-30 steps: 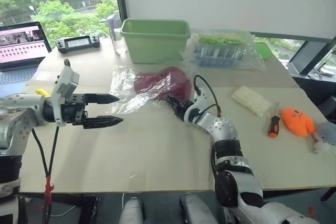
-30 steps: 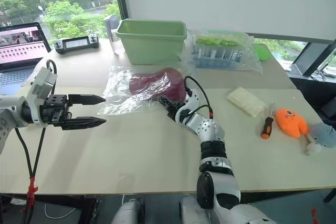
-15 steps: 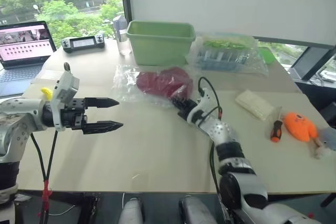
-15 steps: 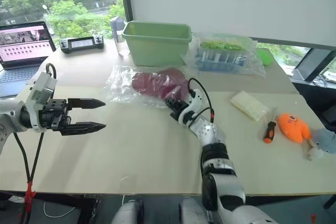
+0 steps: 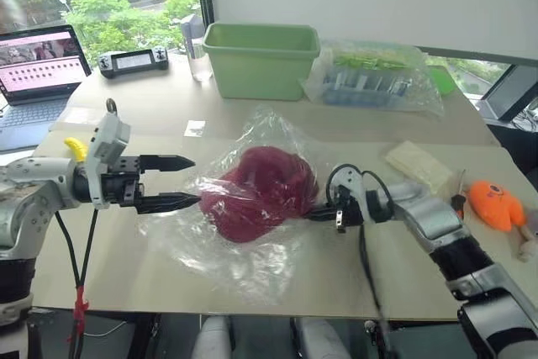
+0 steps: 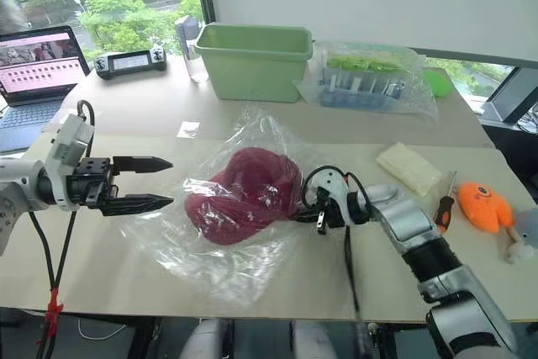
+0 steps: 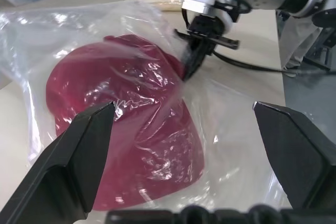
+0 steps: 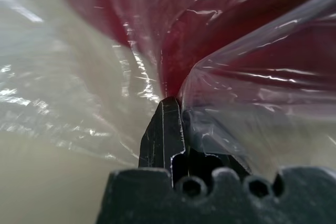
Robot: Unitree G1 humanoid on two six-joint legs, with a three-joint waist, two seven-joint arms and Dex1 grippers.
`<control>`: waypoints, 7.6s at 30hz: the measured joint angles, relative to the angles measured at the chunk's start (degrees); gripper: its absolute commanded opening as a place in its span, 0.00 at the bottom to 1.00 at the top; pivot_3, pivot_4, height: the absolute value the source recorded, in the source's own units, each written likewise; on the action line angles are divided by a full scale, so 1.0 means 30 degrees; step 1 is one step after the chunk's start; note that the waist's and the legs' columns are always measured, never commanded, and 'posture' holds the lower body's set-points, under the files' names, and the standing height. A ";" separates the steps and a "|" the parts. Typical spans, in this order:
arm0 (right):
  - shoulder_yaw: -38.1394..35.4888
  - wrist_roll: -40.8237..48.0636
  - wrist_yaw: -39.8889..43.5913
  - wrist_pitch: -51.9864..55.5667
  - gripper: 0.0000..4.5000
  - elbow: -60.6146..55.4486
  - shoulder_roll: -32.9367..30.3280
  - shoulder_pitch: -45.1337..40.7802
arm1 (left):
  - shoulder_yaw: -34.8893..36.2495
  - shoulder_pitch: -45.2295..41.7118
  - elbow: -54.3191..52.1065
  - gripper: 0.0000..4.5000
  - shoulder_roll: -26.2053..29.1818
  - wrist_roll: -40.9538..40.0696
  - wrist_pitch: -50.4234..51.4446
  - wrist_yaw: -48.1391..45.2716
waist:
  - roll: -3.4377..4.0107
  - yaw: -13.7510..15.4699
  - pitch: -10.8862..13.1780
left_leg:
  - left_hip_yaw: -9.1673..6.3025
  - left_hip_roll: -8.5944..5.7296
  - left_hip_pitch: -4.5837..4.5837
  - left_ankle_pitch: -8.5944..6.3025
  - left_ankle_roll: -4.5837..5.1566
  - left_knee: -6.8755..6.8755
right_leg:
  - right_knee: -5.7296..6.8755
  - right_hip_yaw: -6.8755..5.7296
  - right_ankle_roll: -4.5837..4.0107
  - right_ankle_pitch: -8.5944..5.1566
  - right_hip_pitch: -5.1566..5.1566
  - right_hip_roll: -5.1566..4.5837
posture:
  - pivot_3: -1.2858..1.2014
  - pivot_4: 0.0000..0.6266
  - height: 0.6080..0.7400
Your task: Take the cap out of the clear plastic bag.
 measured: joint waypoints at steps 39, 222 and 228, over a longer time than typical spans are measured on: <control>-0.2209 0.4418 -0.4647 0.6007 1.00 -1.8493 -0.3311 0.5689 | -0.5229 -0.5049 0.3027 1.00 -0.2010 0.2374 -0.1382 -0.2830 | 0.0047 0.0348 0.0208 | -0.0028 -0.0007 -0.0024 0.0045 0.0037 0.0085 | 0.0041 0.0000 -0.0045 0.0009 0.0018 0.0005 | 0.52 0.24 0.98; -1.4888 1.5190 -2.4703 1.2710 0.87 -0.8954 0.7853 0.2123 | -0.9207 -1.3115 1.4198 0.02 -1.3906 1.4236 -1.3893 0.4666 | 0.0050 0.0377 0.0190 | -0.0094 -0.0037 -0.0182 0.0083 0.0057 0.0193 | 0.0161 -0.0018 0.0144 0.0095 -0.0043 0.0019 | 0.52 0.24 0.98; -1.4714 1.7431 -2.6265 1.3850 0.87 -1.0291 1.1081 0.4173 | -0.9209 -1.2840 1.3469 0.02 -1.3949 1.4232 -1.3247 0.4685 | 0.0052 0.0321 0.0191 | -0.0098 -0.0036 -0.0190 0.0079 0.0064 0.0175 | 0.0162 -0.0016 0.0098 0.0122 -0.0051 0.0018 | 0.52 0.24 0.98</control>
